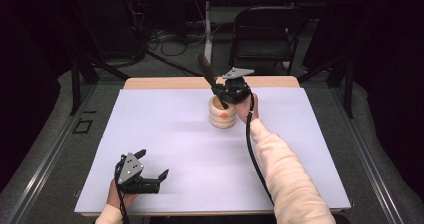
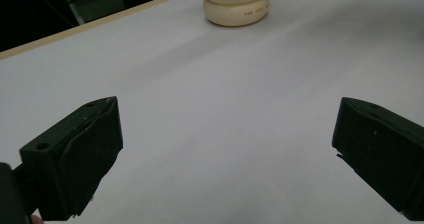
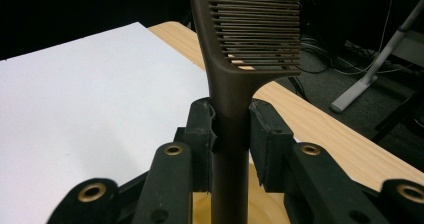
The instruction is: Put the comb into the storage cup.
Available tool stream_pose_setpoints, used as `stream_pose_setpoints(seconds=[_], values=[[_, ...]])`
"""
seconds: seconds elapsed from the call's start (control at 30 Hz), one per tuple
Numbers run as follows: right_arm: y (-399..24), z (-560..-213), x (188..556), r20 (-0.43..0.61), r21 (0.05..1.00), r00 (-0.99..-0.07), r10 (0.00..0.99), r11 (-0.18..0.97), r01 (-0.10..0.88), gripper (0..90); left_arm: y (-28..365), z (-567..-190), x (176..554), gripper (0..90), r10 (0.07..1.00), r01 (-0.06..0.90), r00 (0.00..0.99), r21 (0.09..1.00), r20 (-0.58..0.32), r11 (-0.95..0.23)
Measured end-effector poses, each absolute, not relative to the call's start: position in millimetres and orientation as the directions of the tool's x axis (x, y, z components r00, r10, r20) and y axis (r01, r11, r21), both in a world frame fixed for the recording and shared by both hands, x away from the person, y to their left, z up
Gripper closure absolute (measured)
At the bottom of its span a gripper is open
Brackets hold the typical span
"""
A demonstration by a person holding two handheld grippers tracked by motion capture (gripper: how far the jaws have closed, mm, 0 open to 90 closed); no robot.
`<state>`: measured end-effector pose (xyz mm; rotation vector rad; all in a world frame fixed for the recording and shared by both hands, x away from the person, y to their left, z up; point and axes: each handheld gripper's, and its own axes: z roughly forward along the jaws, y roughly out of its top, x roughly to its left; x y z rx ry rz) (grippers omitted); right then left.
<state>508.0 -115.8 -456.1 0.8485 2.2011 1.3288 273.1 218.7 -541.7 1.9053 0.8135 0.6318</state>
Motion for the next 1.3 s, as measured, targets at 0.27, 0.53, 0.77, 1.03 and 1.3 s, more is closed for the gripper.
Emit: stream_pose_setpoints(seconds=[0.27, 0.53, 0.77, 1.03, 1.3], values=[[-117.6, -460.2, 508.4, -0.044, 0.891, -0.721, 0.692, 0.353, 0.285, 72.2, 218.5, -541.9, 273.2, 0.0, 0.758, 0.274, 0.647, 0.901, 0.088, -0.338], [-118.2, -462.8, 508.6, -0.043, 0.888, -0.722, 0.691, 0.357, 0.29, 72.2, 218.5, -541.8, 273.2, 0.0, 0.758, 0.274, 0.647, 0.901, 0.088, -0.338], [-118.2, -465.7, 508.8, -0.039, 0.886, -0.724, 0.689, 0.359, 0.294, 72.2, 218.4, -541.9, 273.2, 0.0, 0.758, 0.274, 0.647, 0.9, 0.087, -0.338], [-119.3, -467.6, 508.8, -0.037, 0.884, -0.722, 0.691, 0.36, 0.299, 72.1, 218.5, -541.8, 273.2, 0.0, 0.757, 0.275, 0.648, 0.9, 0.088, -0.34], [-120.3, -471.0, 508.9, -0.036, 0.88, -0.723, 0.689, 0.364, 0.304, 72.1, 218.5, -541.8, 273.2, 0.0, 0.757, 0.275, 0.647, 0.899, 0.089, -0.34]])
